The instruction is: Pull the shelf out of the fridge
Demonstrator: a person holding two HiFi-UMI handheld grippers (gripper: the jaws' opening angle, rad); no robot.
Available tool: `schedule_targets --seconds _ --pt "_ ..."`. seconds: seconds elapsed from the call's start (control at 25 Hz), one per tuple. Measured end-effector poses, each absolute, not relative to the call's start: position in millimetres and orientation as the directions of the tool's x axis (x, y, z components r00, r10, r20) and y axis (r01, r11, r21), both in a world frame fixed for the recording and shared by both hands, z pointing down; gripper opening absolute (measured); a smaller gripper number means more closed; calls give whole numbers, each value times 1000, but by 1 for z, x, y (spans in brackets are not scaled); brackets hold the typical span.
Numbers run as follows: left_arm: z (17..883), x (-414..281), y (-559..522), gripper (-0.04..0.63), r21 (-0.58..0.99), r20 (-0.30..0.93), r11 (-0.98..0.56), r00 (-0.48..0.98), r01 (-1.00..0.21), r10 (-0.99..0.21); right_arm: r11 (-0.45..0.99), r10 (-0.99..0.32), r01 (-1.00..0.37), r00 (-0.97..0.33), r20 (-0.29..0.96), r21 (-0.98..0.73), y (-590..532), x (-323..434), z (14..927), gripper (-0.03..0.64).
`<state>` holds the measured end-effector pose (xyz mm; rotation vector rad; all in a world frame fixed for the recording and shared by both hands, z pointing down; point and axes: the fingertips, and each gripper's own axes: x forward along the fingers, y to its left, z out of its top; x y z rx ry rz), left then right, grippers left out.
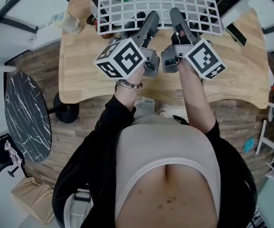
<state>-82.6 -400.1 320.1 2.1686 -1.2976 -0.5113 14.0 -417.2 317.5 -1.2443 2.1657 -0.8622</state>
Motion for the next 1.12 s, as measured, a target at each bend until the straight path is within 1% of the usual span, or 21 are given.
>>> schedule_targets --seconds 0.24,0.56,0.84,1.12 --pt "322 -78 -378 193 628 -33 -369 450 -686 -892 380 -877 -566 -472 -91 -731 -394 18 322 152" --pt "310 -69 -350 179 640 -55 -374 445 -672 -894 415 -870 -582 -480 -117 -699 -363 29 308 153" --pt "306 -56 -327 178 595 -47 -378 438 -710 -898 424 -862 -574 -494 -116 -701 -341 41 309 158" --pt "306 -45 -302 179 595 -53 -369 423 -714 -905 438 -852 -573 -511 -116 -693 -317 52 309 160"
